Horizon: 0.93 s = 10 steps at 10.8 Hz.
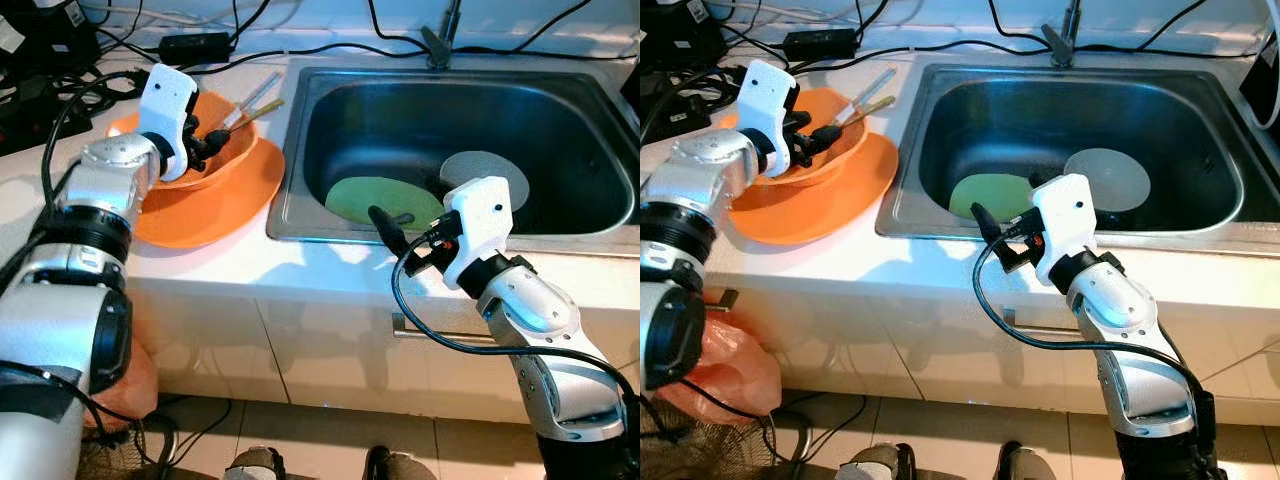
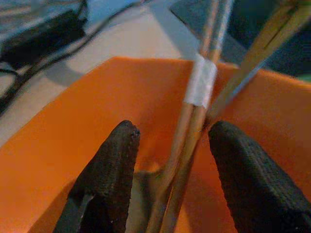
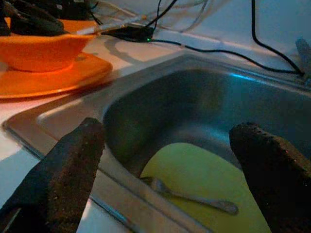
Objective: Kitchen organization
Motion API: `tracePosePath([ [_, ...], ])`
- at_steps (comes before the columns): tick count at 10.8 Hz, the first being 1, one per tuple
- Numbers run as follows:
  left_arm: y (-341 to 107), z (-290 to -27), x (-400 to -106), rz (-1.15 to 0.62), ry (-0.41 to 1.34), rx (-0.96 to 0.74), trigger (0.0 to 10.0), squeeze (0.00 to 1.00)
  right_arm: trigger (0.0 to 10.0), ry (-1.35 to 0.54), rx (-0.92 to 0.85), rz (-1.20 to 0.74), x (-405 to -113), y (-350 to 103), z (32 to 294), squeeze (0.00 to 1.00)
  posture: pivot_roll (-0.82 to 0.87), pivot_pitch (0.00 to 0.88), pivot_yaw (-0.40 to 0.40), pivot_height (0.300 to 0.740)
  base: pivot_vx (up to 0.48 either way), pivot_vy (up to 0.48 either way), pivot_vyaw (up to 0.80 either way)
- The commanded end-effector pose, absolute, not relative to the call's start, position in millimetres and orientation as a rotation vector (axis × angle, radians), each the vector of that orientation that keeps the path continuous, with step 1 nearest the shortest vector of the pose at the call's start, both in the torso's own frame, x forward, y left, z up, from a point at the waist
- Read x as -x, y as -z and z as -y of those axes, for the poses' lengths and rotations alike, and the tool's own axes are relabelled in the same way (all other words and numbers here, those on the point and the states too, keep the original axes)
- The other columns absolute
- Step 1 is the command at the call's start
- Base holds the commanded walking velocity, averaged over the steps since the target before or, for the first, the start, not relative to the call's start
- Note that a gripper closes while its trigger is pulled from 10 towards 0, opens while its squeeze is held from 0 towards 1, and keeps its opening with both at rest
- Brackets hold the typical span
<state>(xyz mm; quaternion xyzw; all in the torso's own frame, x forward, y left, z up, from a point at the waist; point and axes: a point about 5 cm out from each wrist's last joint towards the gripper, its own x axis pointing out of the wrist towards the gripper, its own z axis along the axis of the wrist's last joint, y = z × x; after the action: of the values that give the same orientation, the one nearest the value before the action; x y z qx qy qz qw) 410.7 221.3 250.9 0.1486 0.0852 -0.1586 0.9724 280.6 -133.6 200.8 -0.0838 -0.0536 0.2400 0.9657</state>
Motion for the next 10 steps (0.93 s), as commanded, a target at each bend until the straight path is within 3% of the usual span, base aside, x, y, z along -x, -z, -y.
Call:
tracePosePath([
  [1,-254,-224,-410,-0.196,0.339,-0.322,4.4,0.0,10.0,-0.495,0.161,0.115,-278,-204,133,0.65,0.06,0.169,0.078,0.74,0.0,0.0,0.0],
  [2,-253,-224,-410,-0.204,0.363,-0.294,4.4,0.0,10.0,-0.494,0.166,0.114,-279,-204,134,0.65,0.06,0.17,0.077,0.74,0.0,0.0,0.0],
  [3,-254,-226,-409,-0.205,0.364,-0.274,0.0,0.0,10.0,-0.492,0.171,0.113,-279,-204,134,0.64,0.06,0.169,0.075,0.74,0.0,0.0,0.0],
  [8,-263,-231,-409,-0.171,0.346,-0.292,0.4,0.0,10.0,-0.488,0.186,0.117,-284,-205,135,0.64,0.07,0.159,0.069,0.74,0.0,0.0,0.0],
  [10,-269,-228,-410,-0.157,0.364,-0.307,10.0,0.0,10.0,-0.495,0.195,0.121,-285,-205,134,0.62,0.07,0.156,0.065,0.74,0.0,0.0,0.0],
])
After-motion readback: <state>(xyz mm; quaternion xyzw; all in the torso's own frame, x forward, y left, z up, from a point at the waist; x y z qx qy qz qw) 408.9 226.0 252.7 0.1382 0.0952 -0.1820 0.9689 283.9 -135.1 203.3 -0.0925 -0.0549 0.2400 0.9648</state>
